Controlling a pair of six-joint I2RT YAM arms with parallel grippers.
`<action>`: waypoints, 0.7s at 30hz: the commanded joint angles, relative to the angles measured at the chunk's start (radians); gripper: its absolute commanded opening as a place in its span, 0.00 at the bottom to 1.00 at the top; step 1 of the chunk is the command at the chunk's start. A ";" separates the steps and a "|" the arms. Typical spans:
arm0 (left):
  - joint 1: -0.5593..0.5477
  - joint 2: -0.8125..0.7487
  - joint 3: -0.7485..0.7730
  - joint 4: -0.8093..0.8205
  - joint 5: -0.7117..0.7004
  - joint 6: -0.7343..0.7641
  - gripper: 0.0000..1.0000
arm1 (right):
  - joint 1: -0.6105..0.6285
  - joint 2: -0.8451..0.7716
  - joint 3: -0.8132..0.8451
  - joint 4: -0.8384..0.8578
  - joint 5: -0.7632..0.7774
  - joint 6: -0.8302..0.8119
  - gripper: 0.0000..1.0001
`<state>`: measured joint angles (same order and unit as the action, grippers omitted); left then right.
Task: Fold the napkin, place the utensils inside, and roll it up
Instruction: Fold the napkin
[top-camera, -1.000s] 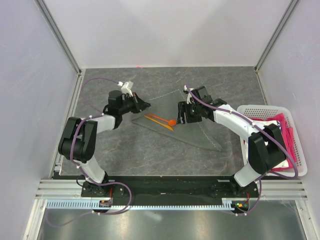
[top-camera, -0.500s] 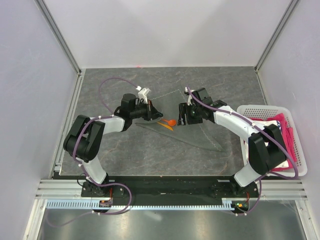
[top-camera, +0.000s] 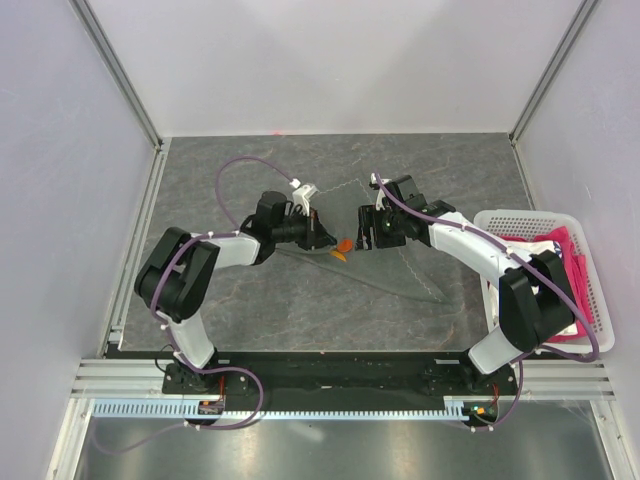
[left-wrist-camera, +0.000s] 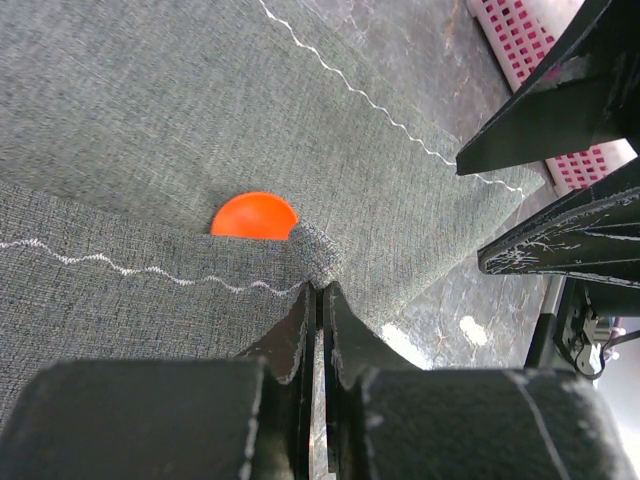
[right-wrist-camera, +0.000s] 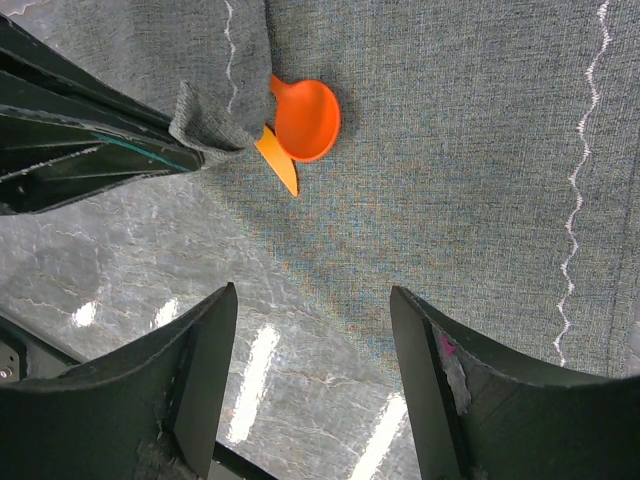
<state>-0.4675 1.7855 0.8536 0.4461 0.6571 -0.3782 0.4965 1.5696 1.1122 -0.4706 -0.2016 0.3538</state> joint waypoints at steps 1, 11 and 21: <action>-0.019 0.018 0.035 -0.001 0.018 0.053 0.02 | 0.001 -0.031 -0.009 0.021 0.013 0.013 0.71; -0.049 0.051 0.061 -0.018 0.009 0.059 0.02 | 0.002 -0.031 -0.009 0.020 0.010 0.013 0.71; -0.072 0.071 0.084 -0.024 0.004 0.055 0.02 | 0.001 -0.023 -0.009 0.021 0.007 0.014 0.71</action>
<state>-0.5224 1.8412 0.8917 0.4110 0.6556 -0.3717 0.4965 1.5696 1.1053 -0.4702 -0.2024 0.3546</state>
